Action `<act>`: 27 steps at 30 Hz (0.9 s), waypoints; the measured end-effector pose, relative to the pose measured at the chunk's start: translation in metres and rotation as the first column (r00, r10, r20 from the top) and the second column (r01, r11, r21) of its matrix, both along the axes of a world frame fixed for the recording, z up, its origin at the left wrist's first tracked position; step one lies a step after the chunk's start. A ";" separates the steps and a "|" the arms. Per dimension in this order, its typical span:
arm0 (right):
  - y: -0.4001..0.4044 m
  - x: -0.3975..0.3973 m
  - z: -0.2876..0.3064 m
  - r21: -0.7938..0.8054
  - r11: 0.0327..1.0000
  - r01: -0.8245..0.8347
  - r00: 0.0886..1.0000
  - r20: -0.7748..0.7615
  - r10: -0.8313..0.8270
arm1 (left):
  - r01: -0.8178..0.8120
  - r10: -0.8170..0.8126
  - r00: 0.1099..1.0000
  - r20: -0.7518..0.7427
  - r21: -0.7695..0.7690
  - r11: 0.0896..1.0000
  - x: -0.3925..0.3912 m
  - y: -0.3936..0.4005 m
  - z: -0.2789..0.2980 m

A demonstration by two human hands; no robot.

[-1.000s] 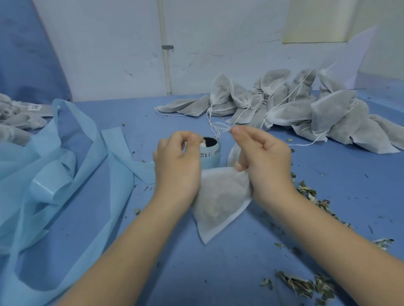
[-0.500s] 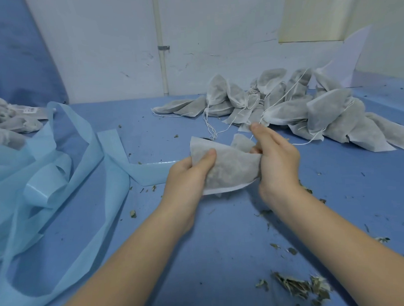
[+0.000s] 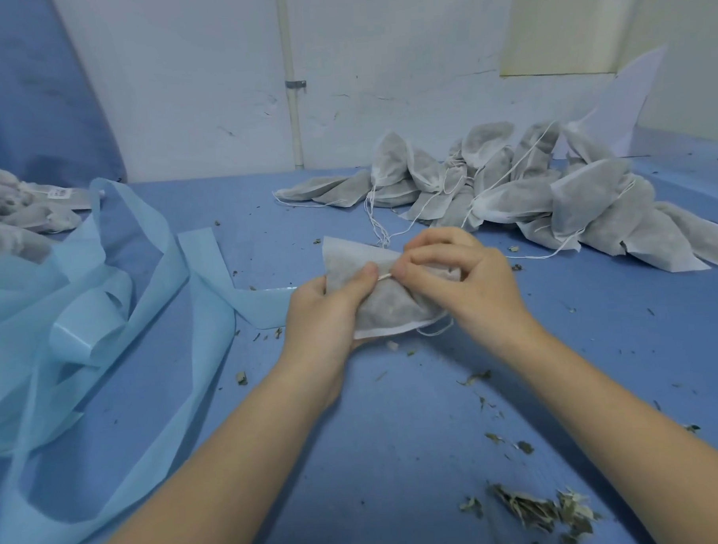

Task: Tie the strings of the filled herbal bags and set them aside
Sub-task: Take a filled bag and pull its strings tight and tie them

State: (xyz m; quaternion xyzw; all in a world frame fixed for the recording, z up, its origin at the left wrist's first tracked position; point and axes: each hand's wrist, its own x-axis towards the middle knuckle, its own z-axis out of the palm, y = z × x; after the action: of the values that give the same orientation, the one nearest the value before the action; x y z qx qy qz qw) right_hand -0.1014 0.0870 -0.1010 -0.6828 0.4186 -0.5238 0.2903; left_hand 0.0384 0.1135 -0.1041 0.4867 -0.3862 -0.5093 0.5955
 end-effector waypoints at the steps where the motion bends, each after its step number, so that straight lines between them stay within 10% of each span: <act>1: 0.000 0.001 0.000 -0.005 1.000 -0.003 1.000 -0.028 0.003 | -0.030 0.030 0.999 0.020 -0.002 1.000 0.000 -0.001 -0.001; 8: -0.019 0.002 0.007 0.221 0.968 -0.121 0.934 0.357 0.035 | -0.303 0.303 0.953 0.013 -0.024 0.953 0.018 -0.014 0.000; 11: -0.035 -0.002 0.002 0.223 0.973 0.053 0.998 -0.053 -0.042 | -0.399 0.399 0.917 -0.016 -0.016 0.917 0.027 -0.024 0.002; 16: -0.057 0.006 0.003 0.133 0.986 0.098 0.839 -0.544 -0.010 | -0.486 0.484 0.871 -0.078 -0.003 0.874 0.026 -0.040 0.011; 27: -0.075 0.023 0.004 0.182 0.979 0.087 0.762 -0.645 0.053 | -0.495 0.495 0.868 0.021 -0.016 0.869 0.015 -0.069 0.023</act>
State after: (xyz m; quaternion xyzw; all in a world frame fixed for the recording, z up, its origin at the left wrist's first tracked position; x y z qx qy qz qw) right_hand -0.0785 0.0121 -0.0970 -0.7846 0.5499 -0.2137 0.1907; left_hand 0.0538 0.0448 -0.0814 0.5726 -0.2585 -0.3318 0.7038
